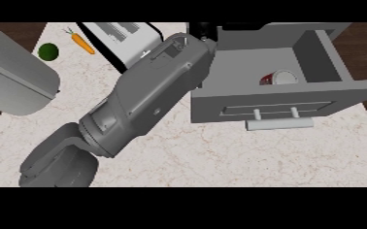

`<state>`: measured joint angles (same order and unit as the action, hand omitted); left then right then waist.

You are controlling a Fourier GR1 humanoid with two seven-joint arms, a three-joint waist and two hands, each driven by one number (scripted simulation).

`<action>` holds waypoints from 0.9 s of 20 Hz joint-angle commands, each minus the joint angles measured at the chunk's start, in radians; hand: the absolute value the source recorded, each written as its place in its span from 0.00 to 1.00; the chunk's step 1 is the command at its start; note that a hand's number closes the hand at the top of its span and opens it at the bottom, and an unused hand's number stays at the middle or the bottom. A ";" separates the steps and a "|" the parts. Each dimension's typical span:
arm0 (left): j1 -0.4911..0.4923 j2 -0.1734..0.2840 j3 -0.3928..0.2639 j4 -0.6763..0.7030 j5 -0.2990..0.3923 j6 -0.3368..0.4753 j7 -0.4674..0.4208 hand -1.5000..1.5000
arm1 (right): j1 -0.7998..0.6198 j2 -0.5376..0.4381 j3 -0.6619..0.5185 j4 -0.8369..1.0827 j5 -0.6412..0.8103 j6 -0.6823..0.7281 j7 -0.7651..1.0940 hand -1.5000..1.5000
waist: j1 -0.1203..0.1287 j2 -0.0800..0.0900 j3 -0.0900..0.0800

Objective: Pick up the can, place it into the drawer and close the drawer

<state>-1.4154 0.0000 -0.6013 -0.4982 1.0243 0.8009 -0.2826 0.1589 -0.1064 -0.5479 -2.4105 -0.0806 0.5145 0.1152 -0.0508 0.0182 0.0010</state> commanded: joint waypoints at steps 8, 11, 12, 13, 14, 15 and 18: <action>-0.002 0.000 0.018 0.009 0.013 -0.013 0.011 0.00 | -0.197 0.000 0.321 0.125 0.564 -0.093 -0.068 0.00 | 0.044 -0.007 -0.001; -0.040 0.032 0.047 0.050 0.008 -0.055 0.058 0.00 | -0.231 0.023 0.407 0.210 0.710 -0.176 -0.125 0.00 | 0.050 -0.007 0.000; 0.000 0.000 0.017 -0.039 0.014 -0.008 0.046 0.00 | -0.282 0.020 0.445 0.265 0.767 -0.200 -0.106 0.00 | 0.062 -0.012 -0.001; -0.004 0.001 0.030 -0.018 0.005 -0.023 0.054 0.00 | -0.318 0.010 0.435 0.360 0.802 -0.245 -0.157 0.00 | 0.079 -0.010 -0.001; 0.009 0.040 0.011 -0.038 -0.017 -0.017 0.092 0.00 | -0.333 0.010 0.441 0.358 0.806 -0.244 -0.124 0.00 | 0.074 -0.017 -0.001; -0.025 0.023 0.024 -0.018 -0.011 0.002 0.100 0.00 | -0.350 0.017 0.513 0.380 0.888 -0.271 -0.135 0.00 | 0.075 -0.014 -0.001; 0.025 0.051 0.020 -0.057 -0.027 -0.012 0.097 0.00 | -0.430 -0.016 0.500 0.533 0.930 -0.307 -0.162 0.00 | 0.075 -0.014 -0.001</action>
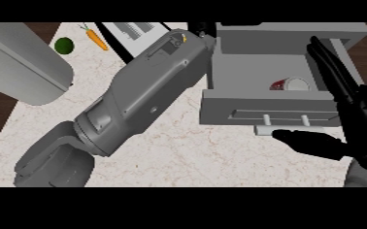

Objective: Pick up the can, place it into the drawer and close the drawer

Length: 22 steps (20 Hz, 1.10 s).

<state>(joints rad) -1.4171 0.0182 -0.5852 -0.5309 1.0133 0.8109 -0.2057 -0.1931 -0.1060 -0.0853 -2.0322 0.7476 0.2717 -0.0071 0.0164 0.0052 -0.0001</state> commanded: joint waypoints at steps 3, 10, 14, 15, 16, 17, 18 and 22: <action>0.072 0.023 -0.005 -0.086 -0.040 0.034 -0.002 0.00 | -0.168 -0.020 0.103 0.241 0.192 -0.083 -0.017 0.00 | 0.019 -0.006 -0.001; 0.082 0.129 -0.011 -0.151 -0.071 0.014 0.099 0.00 | -0.271 -0.073 0.136 0.566 0.348 -0.188 -0.089 0.00 | 0.021 -0.003 0.000; 0.142 0.139 -0.011 -0.192 -0.097 0.048 0.087 0.00 | -0.416 -0.033 0.098 0.802 0.394 -0.321 -0.087 0.00 | 0.029 0.001 0.001; 0.144 0.195 -0.004 -0.216 -0.097 0.005 0.115 0.00 | -0.380 -0.002 0.121 0.847 0.422 -0.386 -0.096 0.00 | 0.027 0.000 0.001; 0.118 0.224 -0.009 -0.267 -0.105 0.049 0.177 0.00 | -0.379 0.000 0.136 0.837 0.436 -0.369 -0.079 0.00 | 0.022 -0.007 0.000; 0.192 0.228 -0.015 -0.275 -0.110 0.019 0.145 0.00 | -0.386 -0.001 0.126 0.901 0.448 -0.408 -0.093 0.00 | 0.024 -0.004 0.000; 0.109 0.259 0.017 -0.240 -0.101 0.001 0.188 0.00 | -0.397 0.021 0.131 0.955 0.477 -0.460 -0.078 0.00 | 0.019 0.000 0.001; 0.224 0.303 -0.019 -0.372 -0.130 0.012 0.214 0.00 | -0.447 -0.018 0.085 1.119 0.499 -0.559 -0.115 0.00 | 0.032 -0.003 0.001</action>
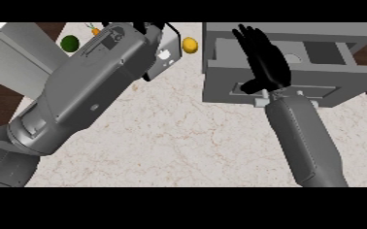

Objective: Pick up the can, place it into the drawer and close the drawer

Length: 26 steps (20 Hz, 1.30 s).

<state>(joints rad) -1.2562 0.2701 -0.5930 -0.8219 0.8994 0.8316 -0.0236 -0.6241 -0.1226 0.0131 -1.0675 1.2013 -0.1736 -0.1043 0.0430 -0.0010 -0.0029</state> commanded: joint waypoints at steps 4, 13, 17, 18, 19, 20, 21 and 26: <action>0.018 0.063 0.013 -0.071 -0.038 0.007 0.058 0.00 | -0.127 -0.010 -0.058 0.310 0.058 -0.190 -0.023 0.00 | -0.004 0.009 0.004; 0.107 0.116 0.020 -0.212 -0.049 0.014 0.100 0.00 | -0.230 -0.017 -0.135 0.544 0.073 -0.432 -0.052 0.00 | 0.024 0.015 0.005; 0.168 0.140 0.009 -0.268 -0.064 0.001 0.096 0.00 | -0.316 -0.054 -0.172 0.643 0.072 -0.454 -0.054 0.00 | 0.044 0.020 0.005; 0.097 0.159 0.041 -0.202 -0.060 -0.017 0.129 0.00 | -0.346 -0.065 -0.182 0.662 0.062 -0.452 -0.076 0.00 | 0.022 0.024 0.005; 0.108 0.113 0.007 -0.235 -0.083 0.039 0.115 0.00 | -0.354 -0.038 -0.175 0.686 0.093 -0.508 -0.026 0.00 | 0.039 0.026 0.006; 0.139 0.162 0.034 -0.249 -0.070 -0.034 0.095 0.00 | -0.397 -0.040 -0.169 0.705 0.114 -0.500 0.007 0.00 | 0.050 0.030 0.004; 0.131 0.152 0.011 -0.275 -0.084 0.015 0.129 0.00 | -0.390 -0.061 -0.184 0.723 0.098 -0.520 -0.026 0.00 | 0.045 0.024 0.005; 0.154 0.176 0.034 -0.288 -0.095 -0.009 0.128 0.00 | -0.490 -0.092 -0.204 0.782 0.096 -0.519 -0.020 0.00 | 0.040 0.029 0.005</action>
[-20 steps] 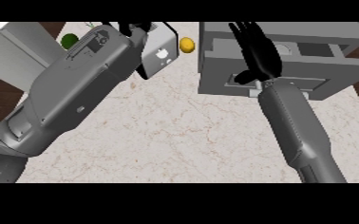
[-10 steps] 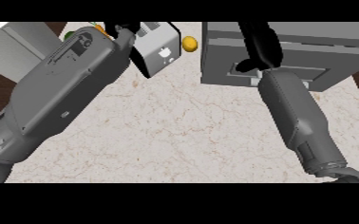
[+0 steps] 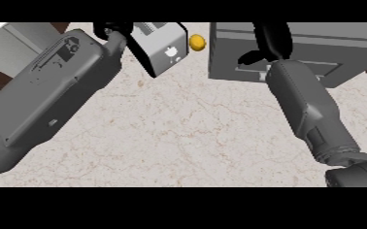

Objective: Pick up the can, place it into the drawer and close the drawer

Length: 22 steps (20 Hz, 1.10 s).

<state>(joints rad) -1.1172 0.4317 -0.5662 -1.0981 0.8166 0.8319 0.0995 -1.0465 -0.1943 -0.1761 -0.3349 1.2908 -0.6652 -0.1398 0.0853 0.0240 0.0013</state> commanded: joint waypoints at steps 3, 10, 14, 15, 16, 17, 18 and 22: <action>0.016 0.014 0.005 -0.045 -0.017 -0.007 0.008 0.00 | -0.092 -0.015 -0.014 0.089 0.025 -0.043 0.062 0.00 | 0.021 0.012 0.001; 0.039 0.015 -0.001 -0.092 -0.028 0.006 0.026 0.00 | -0.184 -0.053 -0.041 0.132 0.004 0.039 0.046 0.00 | 0.039 0.015 0.001; 0.020 0.070 0.018 -0.102 -0.013 -0.025 0.081 0.00 | -0.213 -0.027 -0.144 0.124 -0.133 0.143 -0.131 0.00 | 0.035 0.013 0.004; 0.020 0.042 0.004 -0.100 -0.034 0.008 0.058 0.00 | -0.219 -0.012 -0.187 0.127 -0.182 0.179 -0.151 0.00 | 0.025 0.013 0.005; 0.032 0.050 0.016 -0.099 -0.015 -0.015 0.070 0.00 | -0.202 0.000 -0.231 0.123 -0.229 0.174 -0.169 0.00 | 0.025 0.017 0.006; 0.073 0.031 -0.002 -0.131 -0.025 0.001 0.046 0.00 | -0.201 0.003 -0.268 0.128 -0.267 0.201 -0.177 0.00 | 0.031 0.009 0.005; 0.055 0.041 -0.004 -0.133 -0.031 0.002 0.057 0.00 | -0.200 0.003 -0.297 0.125 -0.297 0.206 -0.195 0.00 | 0.036 0.012 0.007; 0.060 0.066 0.001 -0.137 -0.027 -0.008 0.084 0.00 | -0.219 0.046 -0.389 0.125 -0.392 0.253 -0.227 0.00 | 0.018 0.005 0.004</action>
<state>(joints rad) -1.0671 0.4836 -0.5630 -1.2248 0.7907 0.8323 0.1685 -1.2071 -0.1939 -0.4372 -0.1783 1.0446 -0.4481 -0.3551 0.1010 0.0468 0.0102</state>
